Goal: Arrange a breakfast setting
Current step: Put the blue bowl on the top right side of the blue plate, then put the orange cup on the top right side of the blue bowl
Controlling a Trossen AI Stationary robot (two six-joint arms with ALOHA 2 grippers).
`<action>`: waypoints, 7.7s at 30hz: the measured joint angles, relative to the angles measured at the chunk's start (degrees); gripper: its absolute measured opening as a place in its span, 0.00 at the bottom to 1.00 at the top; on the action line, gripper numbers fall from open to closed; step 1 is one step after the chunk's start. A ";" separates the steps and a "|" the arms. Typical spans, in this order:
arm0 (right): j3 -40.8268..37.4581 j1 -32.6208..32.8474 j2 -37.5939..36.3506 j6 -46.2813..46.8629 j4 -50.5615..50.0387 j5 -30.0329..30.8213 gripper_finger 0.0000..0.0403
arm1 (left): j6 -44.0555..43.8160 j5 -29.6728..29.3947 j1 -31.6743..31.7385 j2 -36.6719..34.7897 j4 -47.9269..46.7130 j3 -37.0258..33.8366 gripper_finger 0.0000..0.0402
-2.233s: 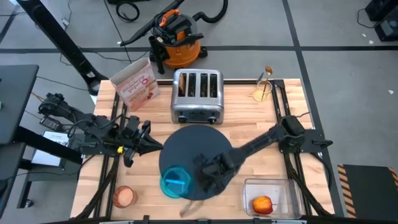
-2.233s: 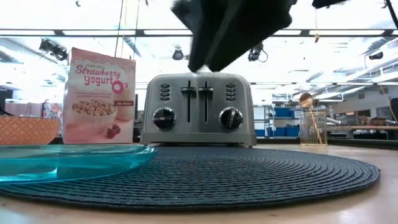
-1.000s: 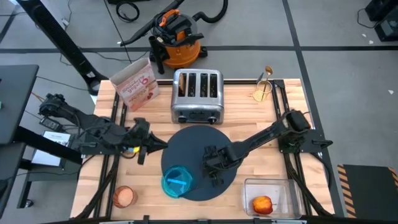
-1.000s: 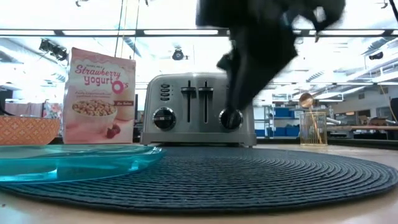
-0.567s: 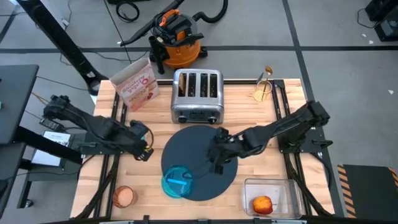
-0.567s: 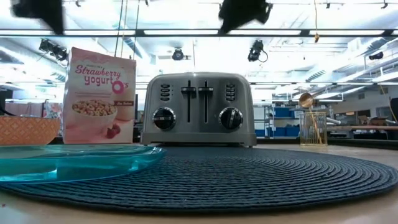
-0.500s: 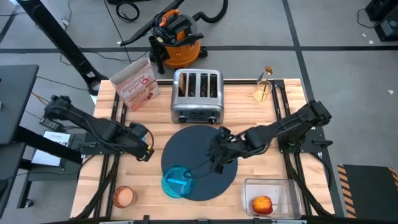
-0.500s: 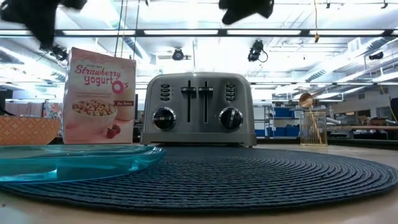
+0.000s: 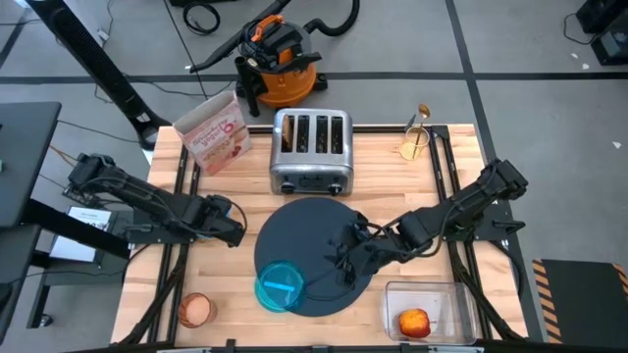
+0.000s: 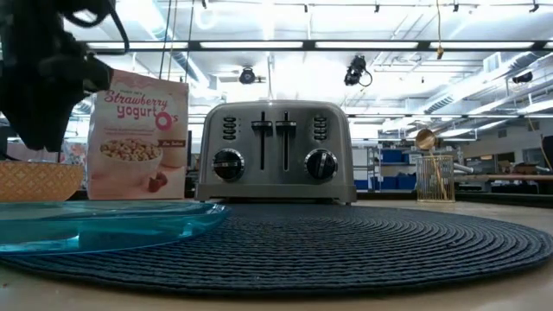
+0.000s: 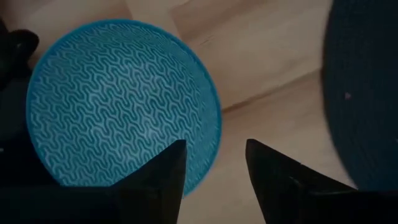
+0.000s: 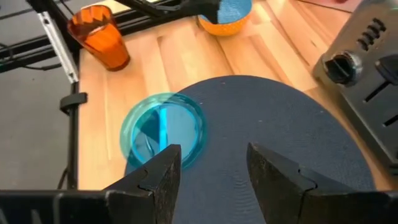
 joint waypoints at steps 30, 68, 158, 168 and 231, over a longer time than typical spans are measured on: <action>0.00 -4.21 -4.17 -6.86 -0.80 0.00 0.47 | 15.57 2.62 1.30 9.33 7.96 -3.57 0.05; 0.02 5.70 -8.67 7.72 -24.69 -3.08 0.47 | 99.14 5.32 -0.80 39.75 30.58 34.20 0.07; -0.33 6.05 1.64 -12.93 -5.55 -0.52 0.51 | -24.46 10.26 -39.75 35.14 -17.81 53.58 0.42; -0.35 5.85 1.62 -14.05 -5.62 -2.67 0.51 | -26.57 14.34 -37.64 35.59 -13.04 46.40 0.47; -0.33 2.86 1.53 -16.11 -5.79 -3.10 0.51 | -32.14 14.31 -39.04 37.88 -8.05 42.26 0.08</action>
